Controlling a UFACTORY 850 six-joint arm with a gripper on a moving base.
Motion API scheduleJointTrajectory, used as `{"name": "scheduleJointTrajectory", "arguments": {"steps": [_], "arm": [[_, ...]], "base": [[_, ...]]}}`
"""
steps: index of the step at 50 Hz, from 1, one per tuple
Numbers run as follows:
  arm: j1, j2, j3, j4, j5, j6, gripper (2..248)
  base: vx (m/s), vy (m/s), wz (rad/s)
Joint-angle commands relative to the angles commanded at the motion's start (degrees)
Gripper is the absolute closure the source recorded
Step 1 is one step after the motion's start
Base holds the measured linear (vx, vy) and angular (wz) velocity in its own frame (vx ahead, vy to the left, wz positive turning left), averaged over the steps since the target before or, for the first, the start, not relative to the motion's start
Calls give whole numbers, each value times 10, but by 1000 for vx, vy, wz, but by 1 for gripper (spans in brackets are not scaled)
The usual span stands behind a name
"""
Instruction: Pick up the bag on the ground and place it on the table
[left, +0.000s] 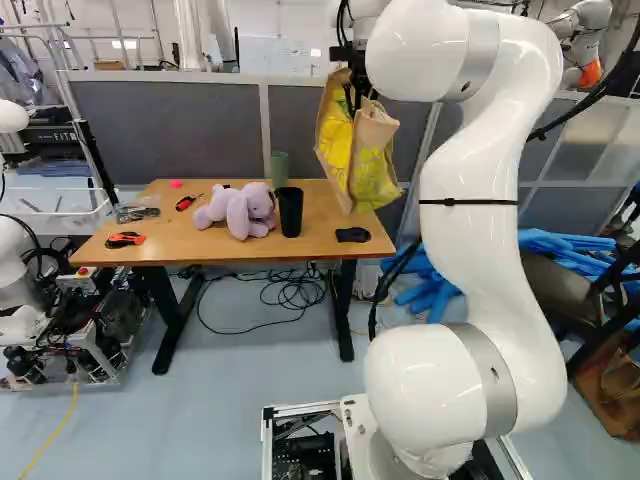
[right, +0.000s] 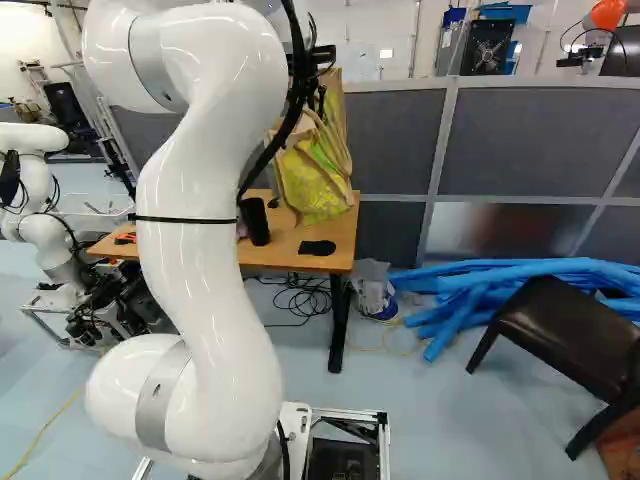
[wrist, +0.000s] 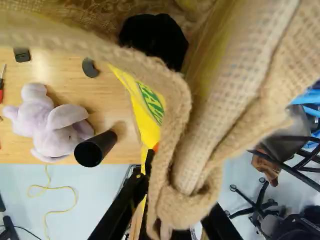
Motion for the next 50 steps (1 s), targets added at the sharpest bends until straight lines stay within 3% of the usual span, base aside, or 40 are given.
{"name": "scheduleJointTrajectory", "arguments": {"steps": [29,50], "arm": [[1,-23,-32,0,0,0,229],[3,-71,-71,0,0,0,229]], "base": [[-2,-1,1],[0,0,0]]}}
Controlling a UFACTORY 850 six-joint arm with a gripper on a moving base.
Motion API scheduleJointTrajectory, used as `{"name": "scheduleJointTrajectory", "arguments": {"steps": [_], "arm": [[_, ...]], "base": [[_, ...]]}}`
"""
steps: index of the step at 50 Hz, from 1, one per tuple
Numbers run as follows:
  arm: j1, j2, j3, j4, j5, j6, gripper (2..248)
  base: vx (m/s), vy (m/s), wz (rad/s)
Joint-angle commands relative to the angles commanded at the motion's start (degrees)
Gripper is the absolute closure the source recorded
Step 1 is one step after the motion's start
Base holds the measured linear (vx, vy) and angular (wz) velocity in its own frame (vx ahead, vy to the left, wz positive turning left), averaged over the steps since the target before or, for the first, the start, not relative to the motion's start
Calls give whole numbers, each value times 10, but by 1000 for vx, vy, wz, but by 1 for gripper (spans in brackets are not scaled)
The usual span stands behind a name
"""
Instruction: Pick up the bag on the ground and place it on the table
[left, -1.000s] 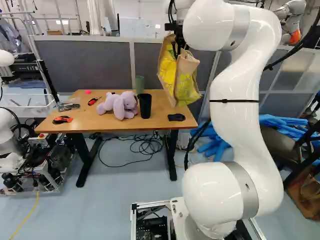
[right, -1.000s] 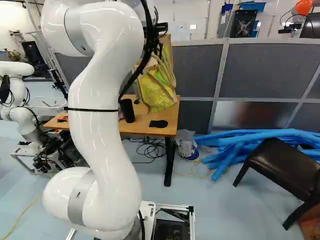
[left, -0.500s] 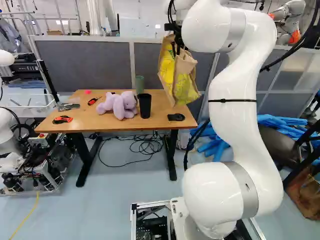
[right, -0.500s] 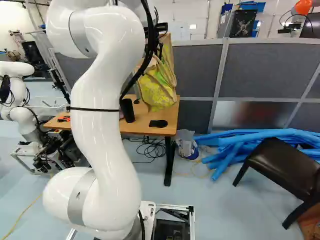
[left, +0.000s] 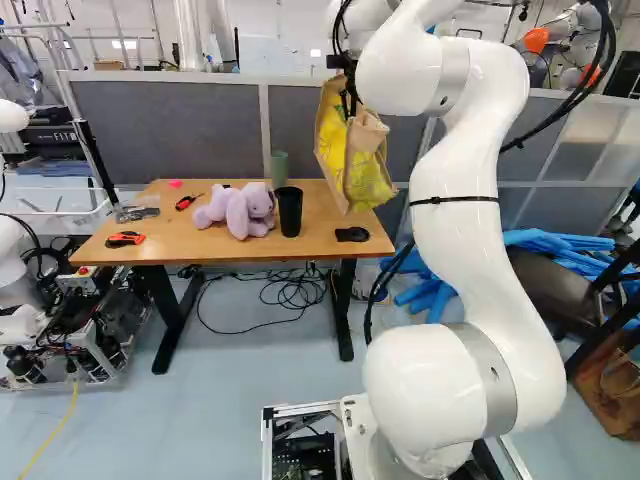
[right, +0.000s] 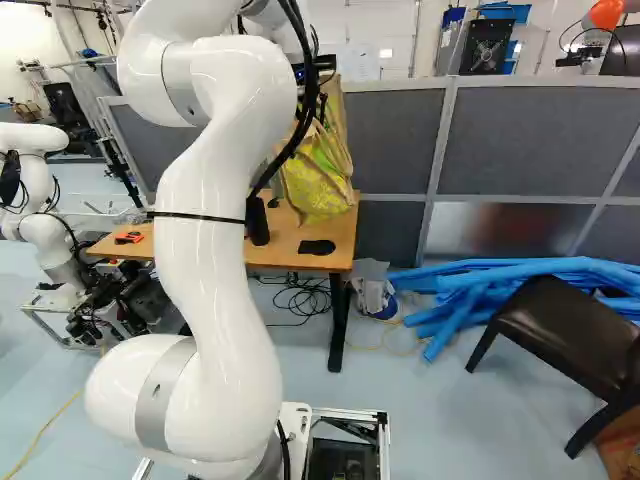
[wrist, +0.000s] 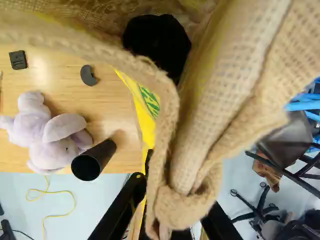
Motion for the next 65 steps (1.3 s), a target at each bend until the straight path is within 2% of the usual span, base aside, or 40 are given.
{"name": "scheduleJointTrajectory", "arguments": {"steps": [65], "arm": [[17,-165,-137,0,0,0,229]], "base": [[0,0,0]]}}
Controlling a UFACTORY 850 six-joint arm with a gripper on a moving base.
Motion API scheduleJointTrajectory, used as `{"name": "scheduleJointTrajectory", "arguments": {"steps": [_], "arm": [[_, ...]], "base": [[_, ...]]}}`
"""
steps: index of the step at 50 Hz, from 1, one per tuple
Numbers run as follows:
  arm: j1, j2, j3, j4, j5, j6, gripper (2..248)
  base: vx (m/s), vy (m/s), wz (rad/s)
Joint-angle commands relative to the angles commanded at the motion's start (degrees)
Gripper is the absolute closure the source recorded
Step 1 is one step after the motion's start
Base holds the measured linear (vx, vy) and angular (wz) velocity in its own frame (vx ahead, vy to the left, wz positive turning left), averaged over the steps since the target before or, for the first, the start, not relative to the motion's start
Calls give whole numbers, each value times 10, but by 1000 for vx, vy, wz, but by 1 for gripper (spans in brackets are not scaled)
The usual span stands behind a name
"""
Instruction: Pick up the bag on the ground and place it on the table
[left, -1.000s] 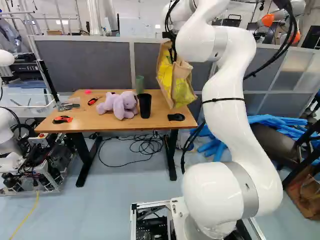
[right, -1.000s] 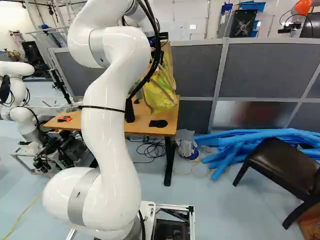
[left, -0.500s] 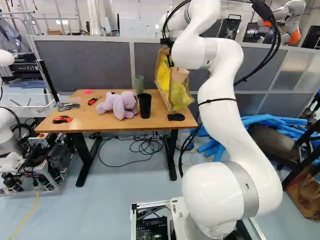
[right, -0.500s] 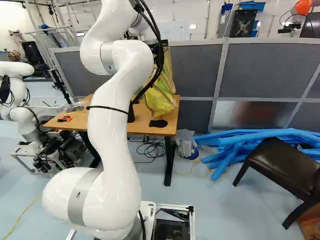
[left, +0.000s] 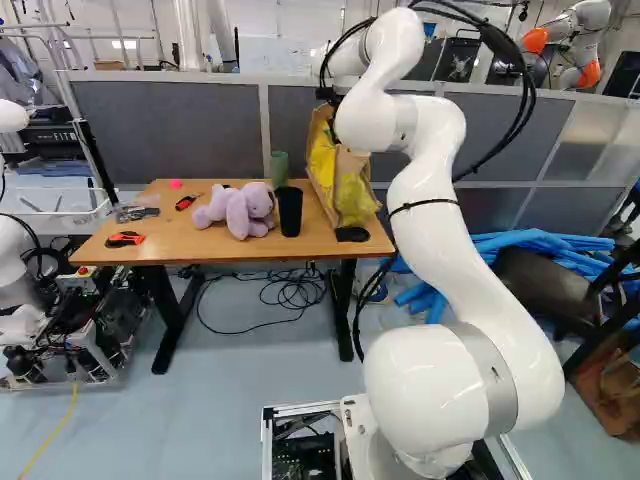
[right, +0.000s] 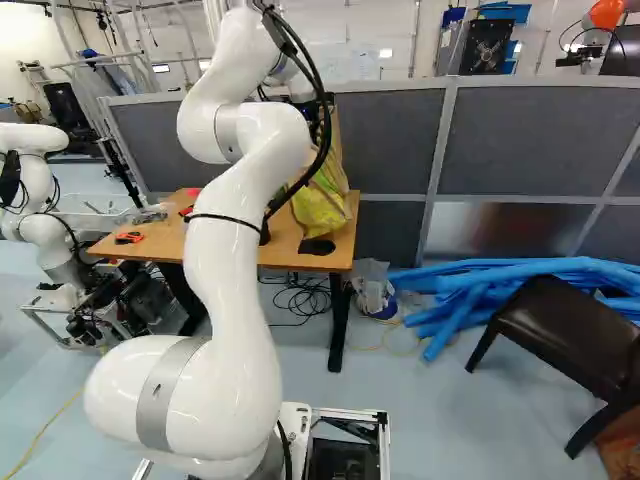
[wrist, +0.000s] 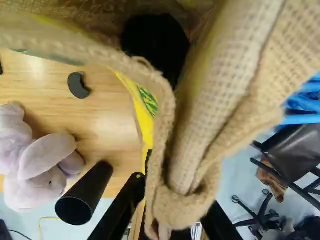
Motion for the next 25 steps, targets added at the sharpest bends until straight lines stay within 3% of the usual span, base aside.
{"name": "scheduleJointTrajectory", "arguments": {"steps": [25], "arm": [[4,-36,-23,0,0,0,229]], "base": [[0,0,0]]}}
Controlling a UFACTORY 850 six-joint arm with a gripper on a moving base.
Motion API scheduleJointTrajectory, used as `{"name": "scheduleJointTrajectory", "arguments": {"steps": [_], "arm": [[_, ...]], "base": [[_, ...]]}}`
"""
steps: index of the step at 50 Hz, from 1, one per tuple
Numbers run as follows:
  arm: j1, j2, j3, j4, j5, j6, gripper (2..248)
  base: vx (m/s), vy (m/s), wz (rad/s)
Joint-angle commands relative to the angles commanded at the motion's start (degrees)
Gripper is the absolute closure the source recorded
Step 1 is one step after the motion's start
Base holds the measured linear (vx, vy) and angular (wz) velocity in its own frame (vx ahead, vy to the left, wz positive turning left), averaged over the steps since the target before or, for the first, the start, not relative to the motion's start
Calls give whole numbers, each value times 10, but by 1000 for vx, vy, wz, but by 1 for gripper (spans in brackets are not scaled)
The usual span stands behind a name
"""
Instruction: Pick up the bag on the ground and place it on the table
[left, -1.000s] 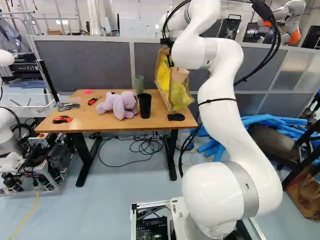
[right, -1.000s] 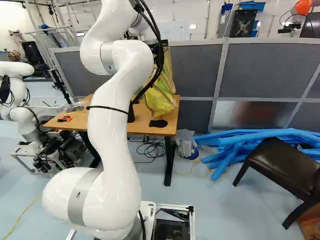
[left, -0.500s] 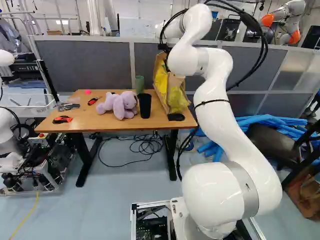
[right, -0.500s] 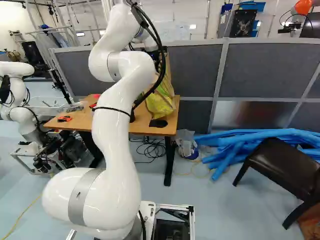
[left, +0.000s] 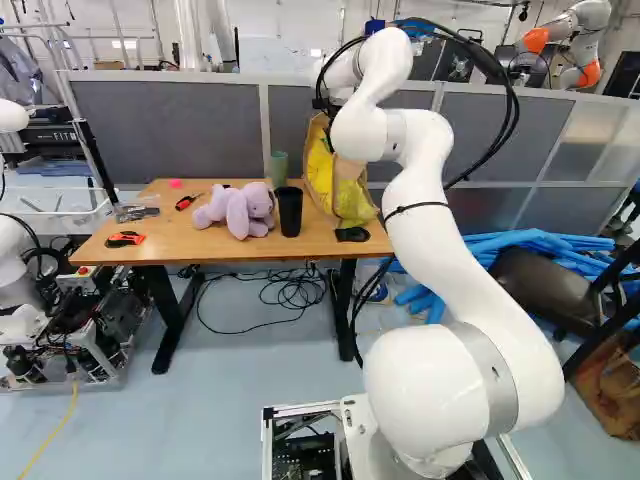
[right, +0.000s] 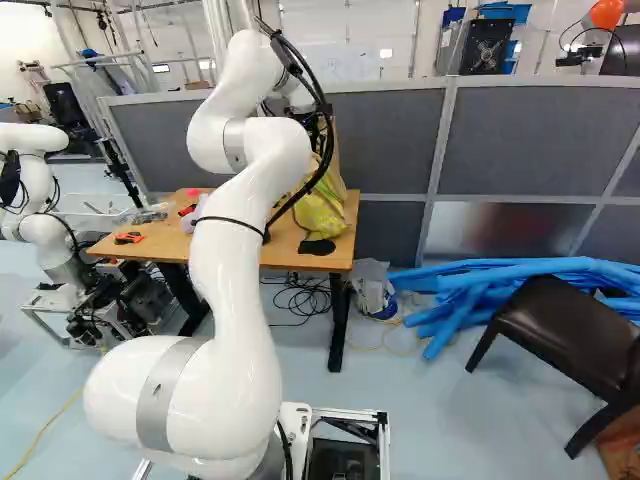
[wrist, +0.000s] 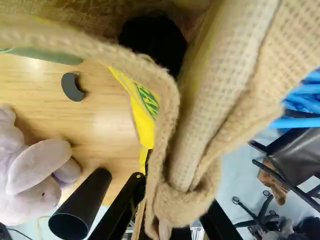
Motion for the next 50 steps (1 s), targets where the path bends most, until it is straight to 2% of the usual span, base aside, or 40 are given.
{"name": "scheduleJointTrajectory", "arguments": {"steps": [13,14,19,20,24,25,29,30,35,36,40,41,45,46,50], "arm": [[0,0,0,0,0,0,229],[0,0,0,0,0,0,221],[0,0,0,0,0,0,221],[0,0,0,0,0,0,190],[0,0,0,0,0,0,190],[0,0,0,0,0,0,154],[0,0,0,0,0,0,154],[0,0,0,0,0,0,120],[0,0,0,0,0,0,120],[0,0,0,0,0,0,85],[0,1,0,0,0,0,85],[0,1,0,0,0,0,49],[0,5,0,0,0,0,49],[0,6,0,0,0,0,13],[0,10,0,0,0,0,13]], "base": [[0,0,0],[0,0,0],[0,0,0],[0,0,0],[0,0,0],[0,0,0],[0,0,0],[0,0,0],[0,0,0],[0,0,0],[0,0,0],[0,0,0],[0,0,0],[0,0,0],[0,0,0]]}}
